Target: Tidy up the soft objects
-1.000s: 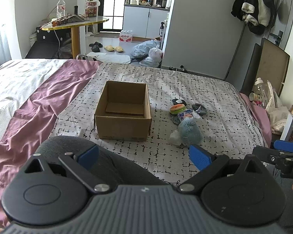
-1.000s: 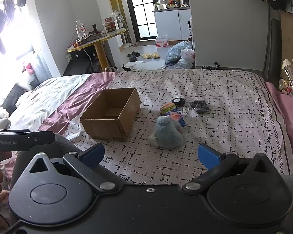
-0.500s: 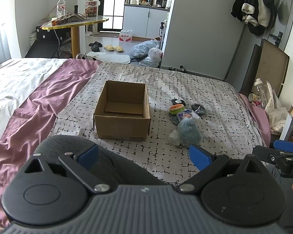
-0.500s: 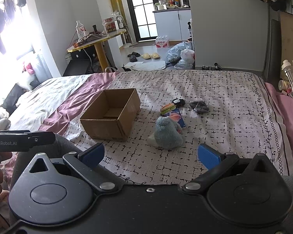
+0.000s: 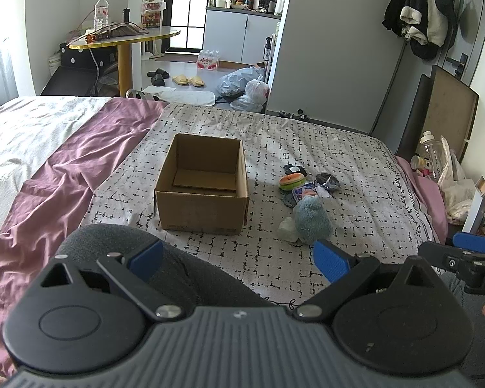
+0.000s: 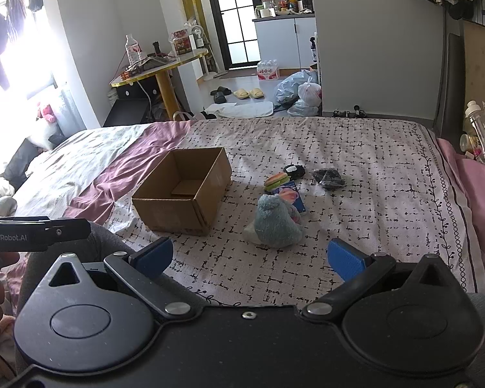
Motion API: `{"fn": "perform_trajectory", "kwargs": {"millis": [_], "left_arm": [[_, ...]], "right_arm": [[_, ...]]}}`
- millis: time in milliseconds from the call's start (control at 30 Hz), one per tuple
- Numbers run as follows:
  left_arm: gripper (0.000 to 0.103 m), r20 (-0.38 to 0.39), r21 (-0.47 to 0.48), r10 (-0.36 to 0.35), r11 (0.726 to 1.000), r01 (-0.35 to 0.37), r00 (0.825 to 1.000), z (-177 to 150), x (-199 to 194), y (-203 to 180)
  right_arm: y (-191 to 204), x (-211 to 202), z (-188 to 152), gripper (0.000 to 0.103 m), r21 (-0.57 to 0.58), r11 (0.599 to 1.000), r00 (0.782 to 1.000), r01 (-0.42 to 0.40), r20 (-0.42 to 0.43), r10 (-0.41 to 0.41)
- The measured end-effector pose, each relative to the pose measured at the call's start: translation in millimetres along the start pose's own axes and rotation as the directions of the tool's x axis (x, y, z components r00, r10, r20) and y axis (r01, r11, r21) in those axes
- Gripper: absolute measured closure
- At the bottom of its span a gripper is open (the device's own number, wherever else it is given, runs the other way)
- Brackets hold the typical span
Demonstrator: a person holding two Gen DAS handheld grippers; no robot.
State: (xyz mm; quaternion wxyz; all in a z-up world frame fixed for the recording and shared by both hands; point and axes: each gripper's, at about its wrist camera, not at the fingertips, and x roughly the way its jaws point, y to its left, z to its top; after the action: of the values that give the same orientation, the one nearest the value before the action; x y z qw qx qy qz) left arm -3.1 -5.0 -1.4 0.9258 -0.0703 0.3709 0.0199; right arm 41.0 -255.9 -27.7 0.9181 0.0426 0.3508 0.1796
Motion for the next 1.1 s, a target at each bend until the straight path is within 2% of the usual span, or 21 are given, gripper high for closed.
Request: {"fn": "perform_trajectory", "kwargs": {"millis": [800,1100], "left_arm": [[0.004,0.032,-0.007,-0.009,1.000,0.009,0.999,12,-4,1],[0.004,0.034,0.018,-0.014,1.000,0.014,0.999,20,11,-11]], "right_arm": [[-5,-4,6,0.000,0.001,1.000,0.999,0.012,0.031,-0.012],[-18,10,11,0.000,0.032,0.999,0.999,0.021,0.033,-0.022]]}}
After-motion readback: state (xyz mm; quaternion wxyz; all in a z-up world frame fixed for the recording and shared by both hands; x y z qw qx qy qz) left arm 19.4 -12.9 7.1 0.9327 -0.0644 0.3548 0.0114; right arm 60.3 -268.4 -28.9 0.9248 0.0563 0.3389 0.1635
